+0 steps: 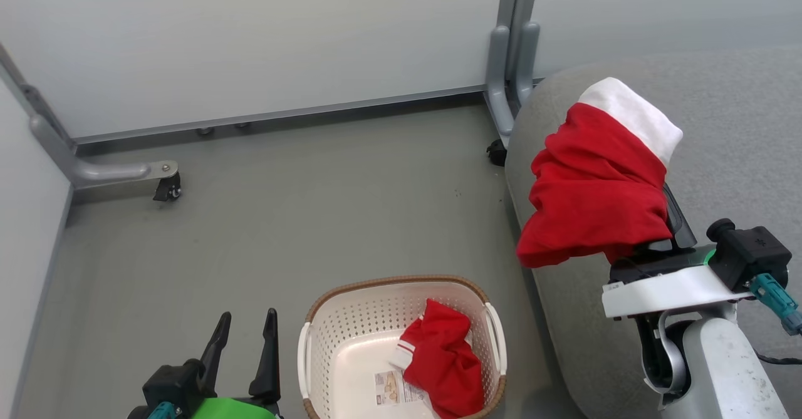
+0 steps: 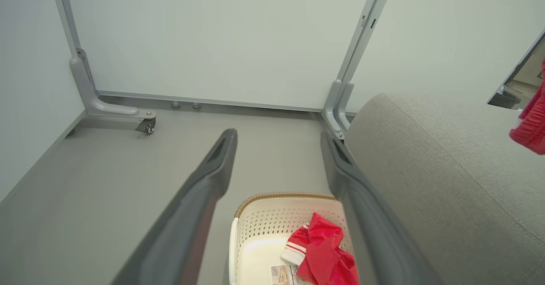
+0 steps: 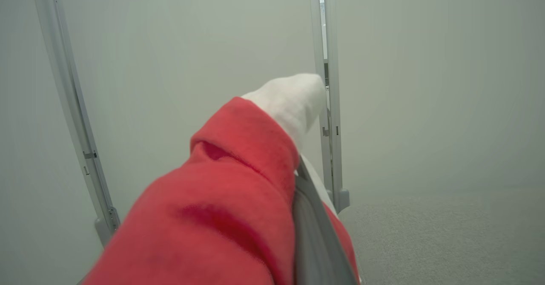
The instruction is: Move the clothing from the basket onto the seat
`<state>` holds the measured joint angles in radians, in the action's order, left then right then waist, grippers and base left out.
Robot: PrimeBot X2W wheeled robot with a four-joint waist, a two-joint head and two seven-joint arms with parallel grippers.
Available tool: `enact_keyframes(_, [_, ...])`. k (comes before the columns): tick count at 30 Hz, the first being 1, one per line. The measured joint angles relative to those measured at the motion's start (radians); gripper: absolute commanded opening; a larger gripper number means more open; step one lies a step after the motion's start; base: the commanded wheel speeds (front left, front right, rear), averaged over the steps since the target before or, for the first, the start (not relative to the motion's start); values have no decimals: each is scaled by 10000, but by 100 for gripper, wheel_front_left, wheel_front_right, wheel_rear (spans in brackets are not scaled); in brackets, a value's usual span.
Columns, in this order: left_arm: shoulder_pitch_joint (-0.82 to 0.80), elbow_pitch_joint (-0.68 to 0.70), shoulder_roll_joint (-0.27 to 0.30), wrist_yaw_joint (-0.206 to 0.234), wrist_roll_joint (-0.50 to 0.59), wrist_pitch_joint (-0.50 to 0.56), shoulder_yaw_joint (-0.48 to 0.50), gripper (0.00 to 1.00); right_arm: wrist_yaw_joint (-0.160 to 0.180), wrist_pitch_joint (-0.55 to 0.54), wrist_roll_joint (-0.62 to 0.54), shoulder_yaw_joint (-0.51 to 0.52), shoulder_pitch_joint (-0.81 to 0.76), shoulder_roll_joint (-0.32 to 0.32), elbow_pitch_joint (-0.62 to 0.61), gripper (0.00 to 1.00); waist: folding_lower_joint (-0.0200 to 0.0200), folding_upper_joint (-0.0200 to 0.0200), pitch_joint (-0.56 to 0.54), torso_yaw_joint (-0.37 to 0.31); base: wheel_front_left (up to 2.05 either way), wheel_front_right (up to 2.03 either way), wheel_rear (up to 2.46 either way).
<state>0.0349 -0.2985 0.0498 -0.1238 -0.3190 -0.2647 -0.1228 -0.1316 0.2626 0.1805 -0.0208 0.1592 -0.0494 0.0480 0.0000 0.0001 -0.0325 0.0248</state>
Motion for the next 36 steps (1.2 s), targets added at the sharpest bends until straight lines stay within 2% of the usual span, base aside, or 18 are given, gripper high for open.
enact_keyframes(8, [-40,58,-4,19,-31,-2,-38,100,0,0,-79,29,109,0,-92,0,0,0,107,-1010,0,0,0])
enact_keyframes(20, [-334,146,-10,6,-44,-2,-345,100,0,0,-234,746,-121,-6,-234,0,0,0,334,-2878,0,0,0])
enact_keyframes(27, [-571,171,-13,-4,-27,-2,-510,100,2,0,-232,759,-100,-6,-341,0,0,0,591,-3913,0,0,0])
enact_keyframes(36, [-898,150,-17,-36,38,0,-702,100,2,0,-58,1112,-62,-13,-539,0,0,0,1011,-4947,0,0,0])
